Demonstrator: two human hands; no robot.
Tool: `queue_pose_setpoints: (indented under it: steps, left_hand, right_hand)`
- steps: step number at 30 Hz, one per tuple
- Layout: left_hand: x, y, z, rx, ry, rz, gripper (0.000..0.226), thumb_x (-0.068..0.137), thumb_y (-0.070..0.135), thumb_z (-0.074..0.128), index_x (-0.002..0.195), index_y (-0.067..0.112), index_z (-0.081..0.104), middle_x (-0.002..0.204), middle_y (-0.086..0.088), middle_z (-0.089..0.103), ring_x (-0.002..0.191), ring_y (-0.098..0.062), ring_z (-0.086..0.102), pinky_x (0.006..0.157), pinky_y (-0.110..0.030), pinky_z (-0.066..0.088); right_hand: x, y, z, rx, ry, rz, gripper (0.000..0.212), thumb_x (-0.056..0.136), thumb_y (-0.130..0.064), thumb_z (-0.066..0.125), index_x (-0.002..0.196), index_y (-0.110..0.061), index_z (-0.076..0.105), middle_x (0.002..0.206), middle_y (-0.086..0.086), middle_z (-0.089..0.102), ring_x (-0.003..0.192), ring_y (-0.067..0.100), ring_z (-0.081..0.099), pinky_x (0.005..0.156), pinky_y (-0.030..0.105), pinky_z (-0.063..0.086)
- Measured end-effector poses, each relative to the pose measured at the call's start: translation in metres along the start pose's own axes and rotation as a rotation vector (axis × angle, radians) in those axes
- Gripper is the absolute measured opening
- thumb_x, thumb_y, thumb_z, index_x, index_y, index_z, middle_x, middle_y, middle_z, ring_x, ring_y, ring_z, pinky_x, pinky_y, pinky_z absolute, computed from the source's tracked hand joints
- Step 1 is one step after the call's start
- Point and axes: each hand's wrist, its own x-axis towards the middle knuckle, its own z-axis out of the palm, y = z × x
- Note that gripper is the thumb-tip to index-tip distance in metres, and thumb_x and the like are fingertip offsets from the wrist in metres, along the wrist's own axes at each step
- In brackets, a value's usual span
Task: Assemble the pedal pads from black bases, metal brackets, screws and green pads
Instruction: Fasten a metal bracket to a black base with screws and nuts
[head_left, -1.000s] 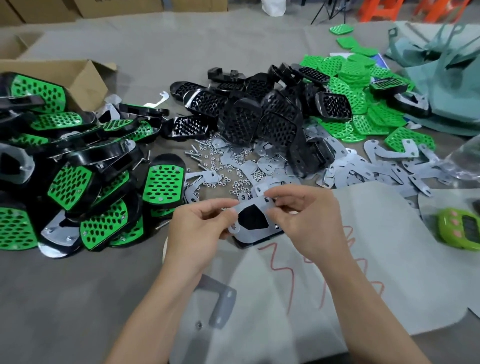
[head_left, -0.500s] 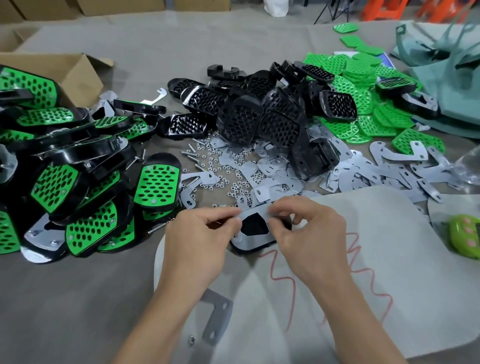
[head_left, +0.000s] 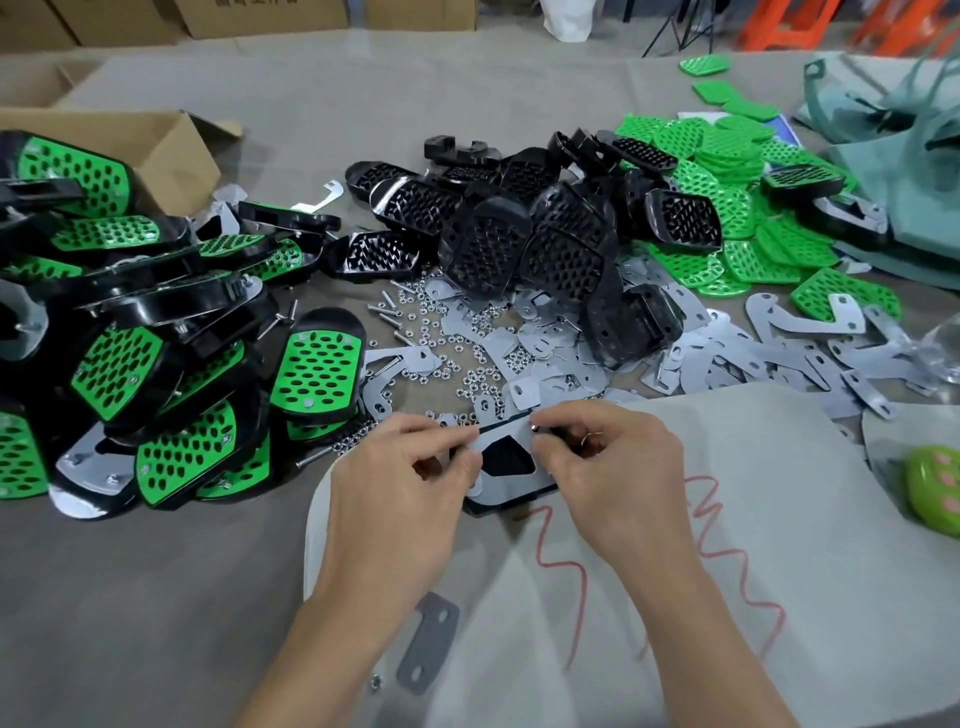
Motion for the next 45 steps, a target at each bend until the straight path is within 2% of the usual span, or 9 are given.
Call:
queue_pose_setpoints:
  steps: [5, 9, 14, 19, 26, 29, 32, 35, 45]
  left_hand:
    - [-0.002, -0.012, -0.008, -0.215, -0.12, -0.069, 0.039, 0.073, 0.027, 0.082, 0.1, 0.055, 0.076, 0.106, 0.023, 0.068, 0.085, -0.004, 0.067, 0.083, -0.029, 0.052]
    - [-0.004, -0.008, -0.012, -0.254, -0.141, -0.07, 0.045, 0.065, 0.029, 0.08, 0.102, 0.055, 0.075, 0.111, 0.023, 0.069, 0.09, -0.005, 0.069, 0.087, -0.036, 0.057]
    - [-0.005, -0.005, -0.012, -0.149, -0.122, -0.032, 0.041, 0.065, 0.035, 0.084, 0.098, 0.058, 0.074, 0.113, 0.032, 0.065, 0.096, 0.002, 0.067, 0.089, -0.026, 0.052]
    - [0.0, -0.013, -0.012, -0.108, -0.149, -0.002, 0.045, 0.079, 0.013, 0.085, 0.107, 0.047, 0.076, 0.111, 0.03, 0.064, 0.097, 0.005, 0.063, 0.085, -0.007, 0.041]
    - [0.003, -0.014, -0.012, -0.128, -0.168, -0.013, 0.046, 0.079, 0.006, 0.084, 0.112, 0.038, 0.078, 0.11, 0.018, 0.067, 0.093, -0.003, 0.065, 0.093, -0.028, 0.052]
    - [0.003, -0.014, -0.01, -0.098, -0.164, 0.004, 0.047, 0.078, 0.007, 0.084, 0.112, 0.038, 0.078, 0.108, 0.018, 0.066, 0.091, -0.004, 0.064, 0.089, -0.026, 0.053]
    - [0.0, -0.014, -0.012, -0.035, -0.209, 0.03, 0.059, 0.068, 0.02, 0.091, 0.117, 0.045, 0.072, 0.115, 0.025, 0.061, 0.097, -0.001, 0.061, 0.082, -0.011, 0.046]
    - [-0.008, -0.013, -0.01, 0.006, -0.22, 0.03, 0.072, 0.059, 0.027, 0.094, 0.121, 0.049, 0.064, 0.119, 0.031, 0.056, 0.103, 0.006, 0.056, 0.083, -0.003, 0.039]
    - [-0.017, -0.004, -0.002, 0.09, -0.122, 0.055, 0.065, 0.067, 0.017, 0.09, 0.122, 0.04, 0.067, 0.123, 0.033, 0.054, 0.107, 0.004, 0.059, 0.097, -0.015, 0.042]
  right_hand:
    - [0.001, -0.002, 0.001, -0.064, -0.006, -0.002, 0.025, 0.078, -0.013, 0.079, 0.073, -0.037, 0.075, 0.067, -0.023, 0.063, 0.065, -0.001, 0.059, 0.06, 0.004, 0.04]
    - [0.0, -0.003, 0.001, -0.081, 0.001, 0.0, 0.024, 0.078, -0.014, 0.078, 0.073, -0.038, 0.075, 0.071, -0.02, 0.064, 0.067, 0.001, 0.059, 0.061, 0.005, 0.042]
    - [-0.005, -0.003, 0.0, -0.11, 0.001, -0.015, 0.02, 0.08, -0.014, 0.078, 0.079, -0.035, 0.075, 0.067, -0.025, 0.063, 0.07, -0.005, 0.059, 0.065, 0.003, 0.04]
    - [-0.007, -0.004, -0.009, -0.13, -0.07, -0.037, 0.024, 0.083, -0.016, 0.077, 0.089, -0.039, 0.076, 0.071, -0.028, 0.064, 0.074, -0.007, 0.06, 0.067, 0.002, 0.039]
    - [0.002, -0.008, -0.011, -0.202, -0.13, -0.02, 0.019, 0.083, -0.016, 0.075, 0.085, -0.035, 0.076, 0.073, -0.027, 0.066, 0.075, -0.007, 0.06, 0.063, 0.002, 0.04]
    - [0.007, -0.011, -0.003, -0.28, -0.131, -0.059, 0.023, 0.08, -0.013, 0.072, 0.091, -0.033, 0.074, 0.073, -0.017, 0.062, 0.068, -0.001, 0.056, 0.064, 0.016, 0.039]
    - [0.005, -0.01, -0.001, -0.349, -0.159, -0.147, 0.036, 0.081, -0.014, 0.07, 0.109, -0.037, 0.072, 0.081, -0.019, 0.053, 0.074, -0.009, 0.049, 0.065, 0.013, 0.033]
    - [0.003, -0.006, -0.005, -0.358, -0.136, -0.172, 0.034, 0.078, -0.019, 0.074, 0.106, -0.038, 0.074, 0.08, -0.024, 0.053, 0.076, -0.01, 0.05, 0.068, 0.019, 0.039]
    - [-0.004, 0.001, -0.003, -0.278, -0.093, -0.149, 0.033, 0.073, -0.013, 0.077, 0.1, -0.032, 0.076, 0.083, -0.024, 0.057, 0.082, -0.002, 0.055, 0.072, 0.013, 0.044]
